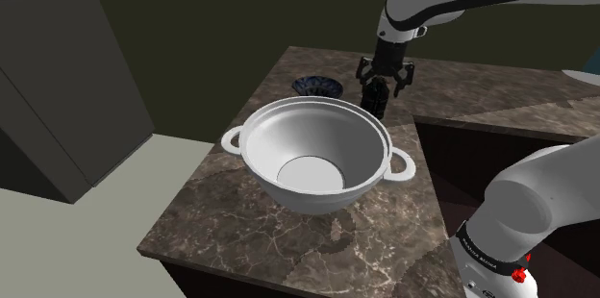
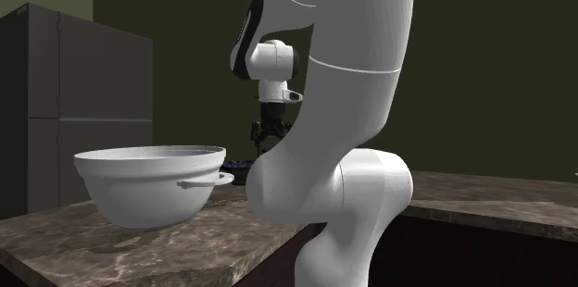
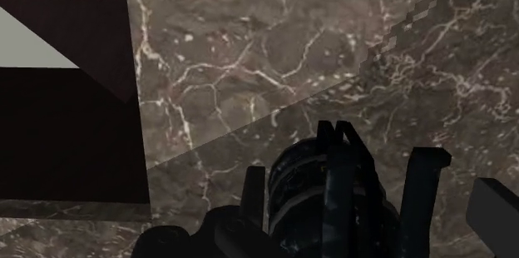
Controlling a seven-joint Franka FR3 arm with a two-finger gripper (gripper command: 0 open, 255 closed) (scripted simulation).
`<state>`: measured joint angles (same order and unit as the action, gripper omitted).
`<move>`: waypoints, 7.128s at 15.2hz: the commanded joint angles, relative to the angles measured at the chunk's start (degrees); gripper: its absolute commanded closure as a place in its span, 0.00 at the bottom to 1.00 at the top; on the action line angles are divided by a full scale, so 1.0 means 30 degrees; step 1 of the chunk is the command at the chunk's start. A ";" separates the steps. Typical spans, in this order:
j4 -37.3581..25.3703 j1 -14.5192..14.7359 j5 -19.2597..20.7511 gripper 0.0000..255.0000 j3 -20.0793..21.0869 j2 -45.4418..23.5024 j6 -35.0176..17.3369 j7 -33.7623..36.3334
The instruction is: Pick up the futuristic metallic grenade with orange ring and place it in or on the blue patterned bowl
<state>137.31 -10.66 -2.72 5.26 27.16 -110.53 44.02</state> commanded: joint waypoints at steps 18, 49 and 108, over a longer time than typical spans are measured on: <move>0.0540 0.0004 -0.0012 1.00 0.0040 -0.0190 -0.0741 0.0027; -0.7110 -0.0094 0.0160 1.00 -0.0163 -0.0339 0.6759 0.0104; -1.7912 0.1389 0.1412 0.00 0.2549 -1.1415 0.6563 0.4433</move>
<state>83.64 -6.50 1.52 12.91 -7.09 -90.92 57.32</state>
